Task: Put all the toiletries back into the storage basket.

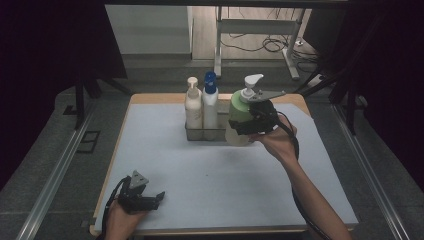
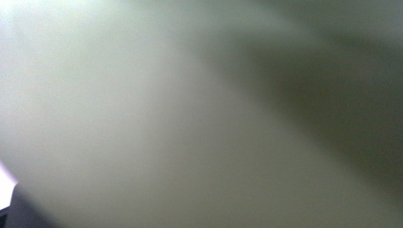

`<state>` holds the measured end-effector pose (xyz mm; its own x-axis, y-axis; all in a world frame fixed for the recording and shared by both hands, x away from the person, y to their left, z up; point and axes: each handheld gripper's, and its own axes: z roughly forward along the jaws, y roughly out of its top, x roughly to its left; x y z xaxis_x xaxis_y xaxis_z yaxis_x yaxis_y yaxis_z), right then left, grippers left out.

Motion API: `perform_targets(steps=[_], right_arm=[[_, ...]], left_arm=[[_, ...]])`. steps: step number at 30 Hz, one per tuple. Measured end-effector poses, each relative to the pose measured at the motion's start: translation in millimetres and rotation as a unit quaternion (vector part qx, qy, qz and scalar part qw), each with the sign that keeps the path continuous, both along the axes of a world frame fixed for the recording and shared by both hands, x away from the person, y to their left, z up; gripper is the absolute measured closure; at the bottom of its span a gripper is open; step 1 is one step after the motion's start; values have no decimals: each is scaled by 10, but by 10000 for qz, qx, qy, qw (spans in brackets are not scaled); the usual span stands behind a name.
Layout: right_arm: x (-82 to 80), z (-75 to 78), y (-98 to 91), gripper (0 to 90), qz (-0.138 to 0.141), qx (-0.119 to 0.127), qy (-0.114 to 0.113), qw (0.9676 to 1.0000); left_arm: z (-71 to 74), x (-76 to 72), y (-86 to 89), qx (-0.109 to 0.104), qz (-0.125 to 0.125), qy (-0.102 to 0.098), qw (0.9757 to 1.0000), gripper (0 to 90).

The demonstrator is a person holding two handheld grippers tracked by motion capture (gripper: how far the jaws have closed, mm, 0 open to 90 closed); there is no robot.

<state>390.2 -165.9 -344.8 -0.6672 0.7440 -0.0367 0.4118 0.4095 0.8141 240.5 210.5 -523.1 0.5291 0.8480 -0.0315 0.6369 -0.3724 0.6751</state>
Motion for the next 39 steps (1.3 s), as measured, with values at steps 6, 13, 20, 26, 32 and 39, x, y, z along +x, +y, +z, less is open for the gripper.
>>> perform_targets(steps=[6, 13, 20, 26, 32, 39], right_arm=[[139, 11, 2, 120, -153, 38, -23, 9999], [280, 28, 42, 120, -312, 37, -69, 9995], [417, 17, 72, 120, -446, 46, -109, 9989], [561, -21, 72, 120, -591, -7, -149, 9981], [656, -84, 38, 120, -691, -48, -178, 9974], [758, -187, 0, 120, -809, -89, -117, 9966]], left_arm=[[-1, -1, -1, -9, 9, 4, 10000, 121], [0, -1, -1, -7, 6, 4, 10000, 120], [-1, -1, -1, -12, 8, 7, 10000, 120], [-1, -1, -1, -14, 9, 6, 10000, 120], [-1, -1, -1, -17, 11, 7, 10000, 120], [-1, -1, -1, -17, 11, 7, 10000, 121]])
